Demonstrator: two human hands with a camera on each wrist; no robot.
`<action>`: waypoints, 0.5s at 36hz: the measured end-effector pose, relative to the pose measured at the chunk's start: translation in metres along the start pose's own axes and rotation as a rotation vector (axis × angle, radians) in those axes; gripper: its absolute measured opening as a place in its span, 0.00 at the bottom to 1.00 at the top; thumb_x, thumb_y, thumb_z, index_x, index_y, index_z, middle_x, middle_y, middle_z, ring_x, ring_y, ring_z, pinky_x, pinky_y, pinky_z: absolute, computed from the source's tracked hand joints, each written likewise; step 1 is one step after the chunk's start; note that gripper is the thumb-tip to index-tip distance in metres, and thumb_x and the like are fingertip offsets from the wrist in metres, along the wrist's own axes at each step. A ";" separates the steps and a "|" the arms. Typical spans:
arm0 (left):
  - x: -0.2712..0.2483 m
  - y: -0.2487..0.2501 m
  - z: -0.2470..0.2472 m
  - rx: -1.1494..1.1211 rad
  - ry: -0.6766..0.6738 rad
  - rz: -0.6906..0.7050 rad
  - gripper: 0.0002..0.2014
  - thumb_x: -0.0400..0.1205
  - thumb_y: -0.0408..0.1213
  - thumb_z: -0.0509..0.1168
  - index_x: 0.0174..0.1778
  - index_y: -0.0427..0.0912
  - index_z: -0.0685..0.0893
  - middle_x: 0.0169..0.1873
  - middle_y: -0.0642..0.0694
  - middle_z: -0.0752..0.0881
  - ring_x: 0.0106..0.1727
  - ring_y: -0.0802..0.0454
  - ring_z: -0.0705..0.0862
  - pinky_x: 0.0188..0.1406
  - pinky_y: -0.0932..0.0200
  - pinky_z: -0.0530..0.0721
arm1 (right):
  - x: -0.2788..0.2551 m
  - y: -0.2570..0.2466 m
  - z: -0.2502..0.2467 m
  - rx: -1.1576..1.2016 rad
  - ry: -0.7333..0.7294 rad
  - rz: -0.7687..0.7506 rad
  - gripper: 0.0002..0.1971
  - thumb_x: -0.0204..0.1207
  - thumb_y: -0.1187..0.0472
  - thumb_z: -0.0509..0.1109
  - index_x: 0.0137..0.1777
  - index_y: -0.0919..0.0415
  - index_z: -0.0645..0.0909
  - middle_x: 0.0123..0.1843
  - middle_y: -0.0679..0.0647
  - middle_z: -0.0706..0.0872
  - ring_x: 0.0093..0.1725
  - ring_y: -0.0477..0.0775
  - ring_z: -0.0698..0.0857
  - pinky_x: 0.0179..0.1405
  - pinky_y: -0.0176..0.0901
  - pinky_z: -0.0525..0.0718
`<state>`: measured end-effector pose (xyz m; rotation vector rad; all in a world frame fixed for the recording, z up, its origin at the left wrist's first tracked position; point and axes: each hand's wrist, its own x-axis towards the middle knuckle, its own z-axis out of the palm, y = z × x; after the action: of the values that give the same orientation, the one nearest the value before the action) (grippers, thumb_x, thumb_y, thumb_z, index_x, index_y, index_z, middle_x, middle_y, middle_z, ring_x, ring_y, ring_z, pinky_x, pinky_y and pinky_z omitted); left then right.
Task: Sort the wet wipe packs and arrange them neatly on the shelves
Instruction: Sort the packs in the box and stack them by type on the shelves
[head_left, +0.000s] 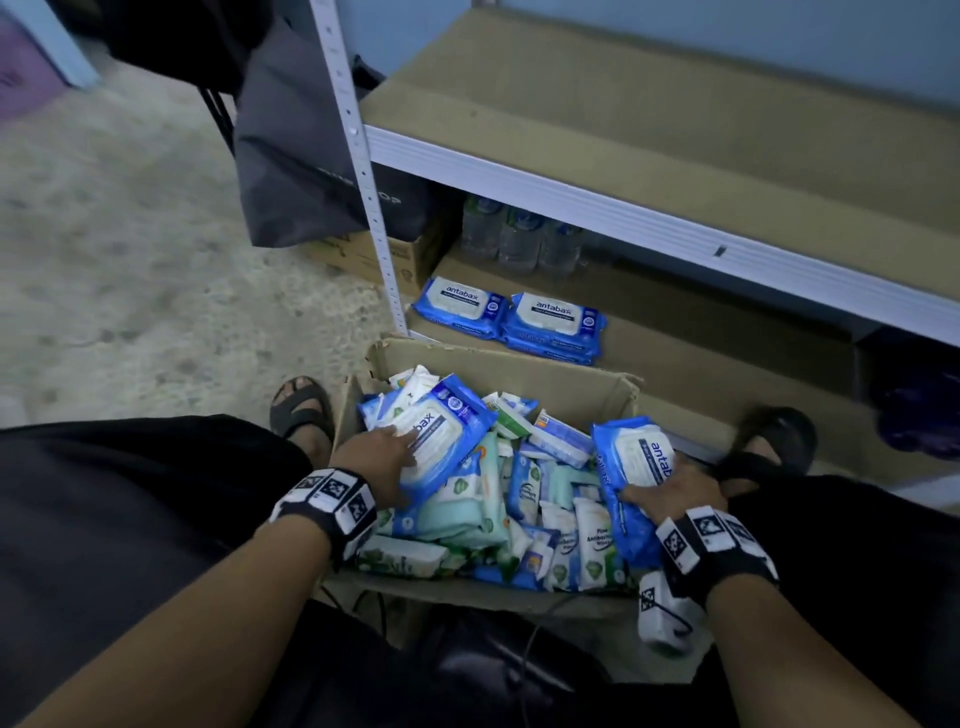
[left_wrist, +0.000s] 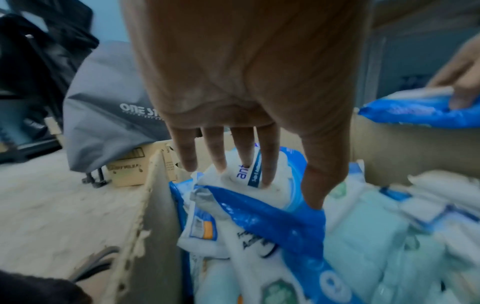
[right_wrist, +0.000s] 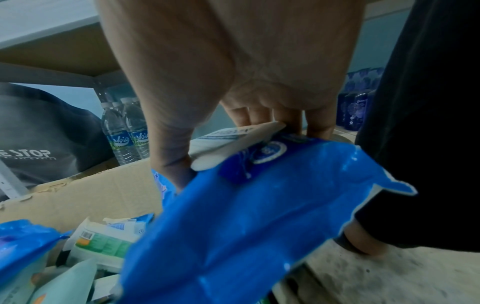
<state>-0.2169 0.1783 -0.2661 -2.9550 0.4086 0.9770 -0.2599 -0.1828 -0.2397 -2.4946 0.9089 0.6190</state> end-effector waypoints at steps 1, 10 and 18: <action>0.001 0.001 -0.001 -0.033 0.040 -0.027 0.38 0.72 0.61 0.73 0.77 0.52 0.74 0.79 0.48 0.71 0.76 0.47 0.73 0.69 0.52 0.78 | -0.001 -0.001 0.000 0.001 0.005 0.001 0.34 0.60 0.46 0.84 0.63 0.60 0.78 0.62 0.61 0.85 0.60 0.64 0.85 0.53 0.48 0.81; 0.016 0.023 0.005 -0.216 0.275 -0.153 0.37 0.71 0.64 0.73 0.69 0.43 0.75 0.65 0.42 0.75 0.67 0.41 0.74 0.64 0.46 0.79 | -0.004 -0.003 0.000 0.004 0.026 -0.001 0.38 0.65 0.52 0.84 0.68 0.61 0.65 0.62 0.63 0.82 0.60 0.67 0.83 0.53 0.52 0.81; 0.028 0.033 0.013 -0.198 0.293 -0.276 0.45 0.67 0.67 0.74 0.71 0.42 0.68 0.67 0.42 0.71 0.70 0.41 0.71 0.64 0.45 0.78 | -0.002 -0.004 -0.009 -0.408 0.123 0.033 0.45 0.65 0.36 0.79 0.77 0.53 0.65 0.77 0.58 0.65 0.75 0.65 0.66 0.72 0.60 0.70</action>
<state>-0.2107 0.1403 -0.2906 -3.2218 -0.1054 0.5887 -0.2567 -0.1835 -0.2308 -2.9116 0.9478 0.7305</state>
